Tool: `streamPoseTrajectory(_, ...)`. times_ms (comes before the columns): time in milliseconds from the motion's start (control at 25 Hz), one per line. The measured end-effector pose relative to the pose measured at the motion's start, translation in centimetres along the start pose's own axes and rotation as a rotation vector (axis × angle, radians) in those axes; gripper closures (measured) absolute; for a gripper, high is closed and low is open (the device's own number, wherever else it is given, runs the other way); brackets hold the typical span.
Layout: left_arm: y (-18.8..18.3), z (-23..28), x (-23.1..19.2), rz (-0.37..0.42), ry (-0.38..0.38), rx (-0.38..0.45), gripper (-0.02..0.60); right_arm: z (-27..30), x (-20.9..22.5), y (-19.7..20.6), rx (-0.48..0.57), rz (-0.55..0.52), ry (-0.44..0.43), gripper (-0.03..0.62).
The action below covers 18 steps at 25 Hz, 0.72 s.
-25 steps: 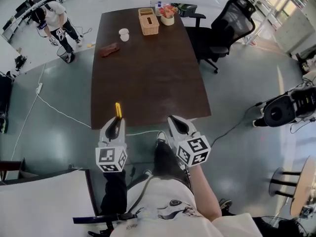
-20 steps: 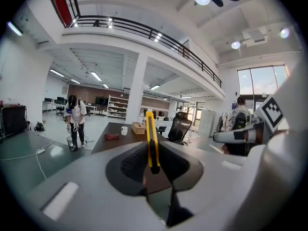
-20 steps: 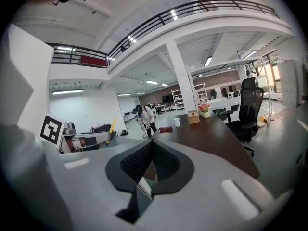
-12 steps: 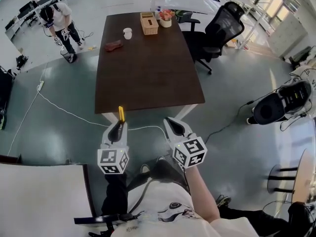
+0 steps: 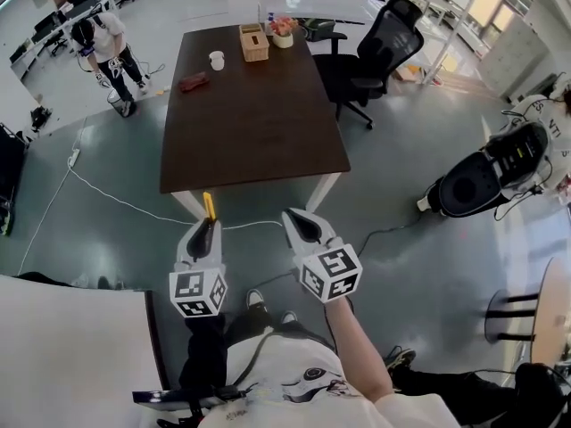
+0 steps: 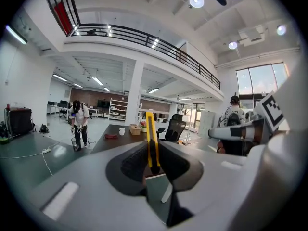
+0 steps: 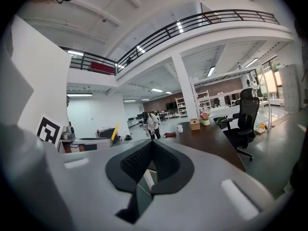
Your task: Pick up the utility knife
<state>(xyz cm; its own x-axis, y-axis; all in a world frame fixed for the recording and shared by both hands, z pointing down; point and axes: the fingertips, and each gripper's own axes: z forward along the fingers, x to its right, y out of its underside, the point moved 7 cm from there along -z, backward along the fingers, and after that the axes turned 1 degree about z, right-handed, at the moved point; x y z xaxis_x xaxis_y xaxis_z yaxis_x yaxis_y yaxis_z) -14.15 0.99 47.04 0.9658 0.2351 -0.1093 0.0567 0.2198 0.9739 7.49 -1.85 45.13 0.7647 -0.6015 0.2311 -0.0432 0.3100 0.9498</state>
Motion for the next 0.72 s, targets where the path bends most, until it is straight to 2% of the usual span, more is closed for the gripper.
streamPoseTrajectory(360,0.6,-4.1,6.0,0.002,-0.020,0.012,0.517,-6.8,1.4,0.8,0.023,-0.007,0.026,0.594)
streamPoseTrajectory(720,-0.6,-5.3,7.2,0.030,-0.022,0.065,0.517,-9.4,1.7,0.4,0.076,-0.029,0.053,0.594)
